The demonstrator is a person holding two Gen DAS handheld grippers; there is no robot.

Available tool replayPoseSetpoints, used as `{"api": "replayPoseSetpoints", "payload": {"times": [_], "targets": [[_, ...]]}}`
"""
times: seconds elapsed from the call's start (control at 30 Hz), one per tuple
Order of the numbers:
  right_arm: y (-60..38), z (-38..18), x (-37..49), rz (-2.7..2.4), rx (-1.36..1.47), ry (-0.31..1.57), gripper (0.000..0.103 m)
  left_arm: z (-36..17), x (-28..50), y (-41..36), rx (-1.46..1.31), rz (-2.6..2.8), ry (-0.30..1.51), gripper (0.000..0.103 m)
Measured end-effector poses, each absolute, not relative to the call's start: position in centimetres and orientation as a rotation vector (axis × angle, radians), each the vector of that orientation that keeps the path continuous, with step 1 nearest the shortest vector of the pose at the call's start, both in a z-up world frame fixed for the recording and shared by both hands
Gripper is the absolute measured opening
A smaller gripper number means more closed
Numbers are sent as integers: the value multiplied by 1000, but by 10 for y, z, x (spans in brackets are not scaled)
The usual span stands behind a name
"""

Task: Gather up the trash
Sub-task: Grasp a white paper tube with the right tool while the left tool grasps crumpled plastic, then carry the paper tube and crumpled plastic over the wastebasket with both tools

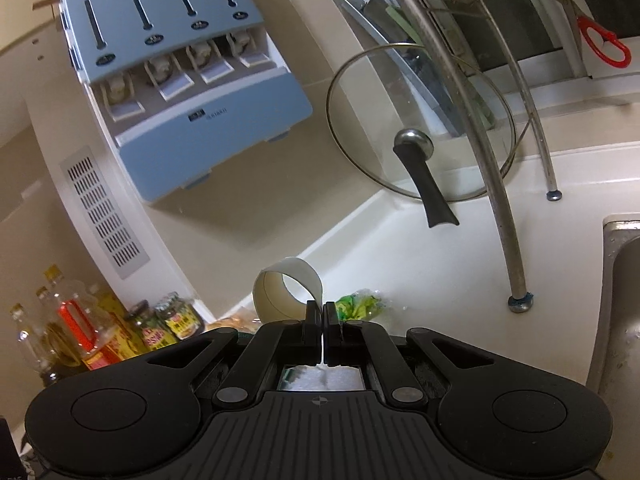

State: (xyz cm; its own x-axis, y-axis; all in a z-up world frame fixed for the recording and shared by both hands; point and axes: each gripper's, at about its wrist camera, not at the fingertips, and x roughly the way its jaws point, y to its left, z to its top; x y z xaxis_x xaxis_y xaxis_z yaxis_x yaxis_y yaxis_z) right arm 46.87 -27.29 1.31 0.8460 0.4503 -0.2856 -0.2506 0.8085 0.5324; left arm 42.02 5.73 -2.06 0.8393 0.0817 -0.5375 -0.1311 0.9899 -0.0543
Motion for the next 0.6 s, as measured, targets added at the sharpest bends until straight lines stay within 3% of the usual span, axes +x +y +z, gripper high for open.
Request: {"api": "replayPoseSetpoints", "payload": {"times": [0.6], "targets": [[-289, 44, 415, 573, 543, 423, 1, 14, 335, 40, -118, 152, 503, 11]]}}
